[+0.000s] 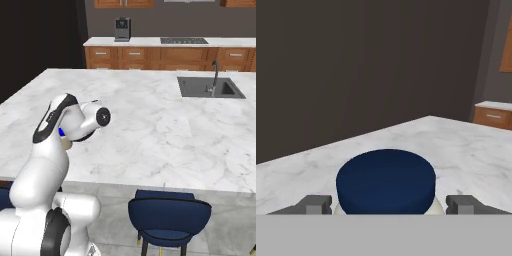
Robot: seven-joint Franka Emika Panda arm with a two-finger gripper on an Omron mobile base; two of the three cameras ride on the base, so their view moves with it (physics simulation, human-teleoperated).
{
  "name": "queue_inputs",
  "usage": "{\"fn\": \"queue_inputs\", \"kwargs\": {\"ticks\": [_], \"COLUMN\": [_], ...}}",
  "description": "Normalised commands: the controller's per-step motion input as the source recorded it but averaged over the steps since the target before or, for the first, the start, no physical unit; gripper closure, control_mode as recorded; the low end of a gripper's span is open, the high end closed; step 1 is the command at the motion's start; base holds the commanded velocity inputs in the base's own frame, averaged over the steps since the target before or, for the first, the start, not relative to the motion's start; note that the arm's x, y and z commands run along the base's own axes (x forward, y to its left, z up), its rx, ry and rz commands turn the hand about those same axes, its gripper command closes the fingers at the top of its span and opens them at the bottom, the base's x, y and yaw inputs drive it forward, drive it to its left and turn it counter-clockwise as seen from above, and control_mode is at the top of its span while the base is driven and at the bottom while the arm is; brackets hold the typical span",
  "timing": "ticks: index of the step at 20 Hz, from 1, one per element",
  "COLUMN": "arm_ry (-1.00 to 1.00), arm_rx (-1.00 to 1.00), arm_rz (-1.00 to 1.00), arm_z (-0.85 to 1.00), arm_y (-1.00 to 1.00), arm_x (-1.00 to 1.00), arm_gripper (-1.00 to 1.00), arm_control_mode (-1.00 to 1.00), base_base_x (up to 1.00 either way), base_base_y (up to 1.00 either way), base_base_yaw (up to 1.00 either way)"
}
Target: The dining table condiment station is running low on mayonnaise. Refill the condiment station by opening the cabinet and taking the mayonnaise from the cabinet and placing it on the dining table.
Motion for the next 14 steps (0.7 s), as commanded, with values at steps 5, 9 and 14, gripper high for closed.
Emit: {"fn": "queue_inputs", "kwargs": {"ticks": [5,9,14], "arm_ry": [0.00,0.00,0.00], "arm_rx": [0.00,0.00,0.00], "arm_rz": [0.00,0.01,0.02], "arm_z": [-0.30,-0.39,-0.41], "arm_y": [0.00,0.00,0.00], "arm_x": [0.18,0.13,0.16], "arm_gripper": [1.00,1.00,1.00], "arm_control_mode": [-1.00,-1.00,-1.00], "base_base_x": [0.00,0.00,0.00], "base_base_y": [0.00,0.00,0.00], "base_base_yaw": [0.00,0.00,0.00]}}
